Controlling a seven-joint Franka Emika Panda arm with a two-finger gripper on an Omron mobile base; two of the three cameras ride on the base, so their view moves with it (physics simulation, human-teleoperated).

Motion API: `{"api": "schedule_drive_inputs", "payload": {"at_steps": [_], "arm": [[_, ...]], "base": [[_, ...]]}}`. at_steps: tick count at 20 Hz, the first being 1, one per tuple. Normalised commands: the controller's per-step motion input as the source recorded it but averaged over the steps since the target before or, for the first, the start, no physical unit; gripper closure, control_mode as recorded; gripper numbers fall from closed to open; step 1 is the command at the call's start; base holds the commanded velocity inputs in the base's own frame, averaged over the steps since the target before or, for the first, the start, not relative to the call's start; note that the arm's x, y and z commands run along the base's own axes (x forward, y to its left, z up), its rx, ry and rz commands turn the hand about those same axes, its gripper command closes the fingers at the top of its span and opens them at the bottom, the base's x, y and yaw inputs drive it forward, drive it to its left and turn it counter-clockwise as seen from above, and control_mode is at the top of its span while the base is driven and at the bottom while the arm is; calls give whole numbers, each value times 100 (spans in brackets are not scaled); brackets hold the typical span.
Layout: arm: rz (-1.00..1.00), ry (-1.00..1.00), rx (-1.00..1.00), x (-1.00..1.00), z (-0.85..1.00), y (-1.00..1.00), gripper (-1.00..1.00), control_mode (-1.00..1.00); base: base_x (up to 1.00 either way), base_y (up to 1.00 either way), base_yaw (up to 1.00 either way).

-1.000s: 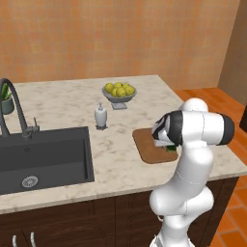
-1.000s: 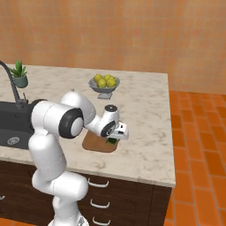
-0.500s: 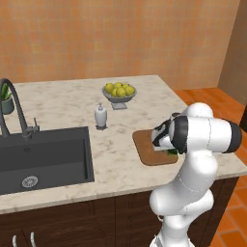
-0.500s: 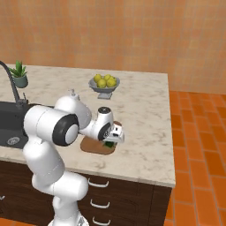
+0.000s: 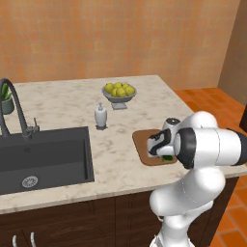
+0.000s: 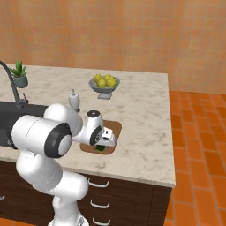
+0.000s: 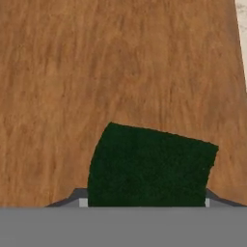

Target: Pick up the sponge from the counter and clean the cutting board by briefly scrubbing or pressing down on the cutting board. Once finished, release the sponge.

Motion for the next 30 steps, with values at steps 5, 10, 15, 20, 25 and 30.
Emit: {"api": "schedule_drive_inputs", "payload": {"at_steps": [5,10,15,20,25,30], "arm": [[7,7,0,2,-43,32,100,-100],[3,-6,0,0,-2,36,100,-100],[0,-2,0,6,22,49,100,-100],[1,0,-1,2,-53,15,100,-100],[0,-5,1,18,-36,-10,100,-100],[0,-3,7,61,14,-25,100,-100]], "base": [[0,0,0],[0,0,0],[0,0,0],[0,0,0],[0,0,0],[0,0,0]]}}
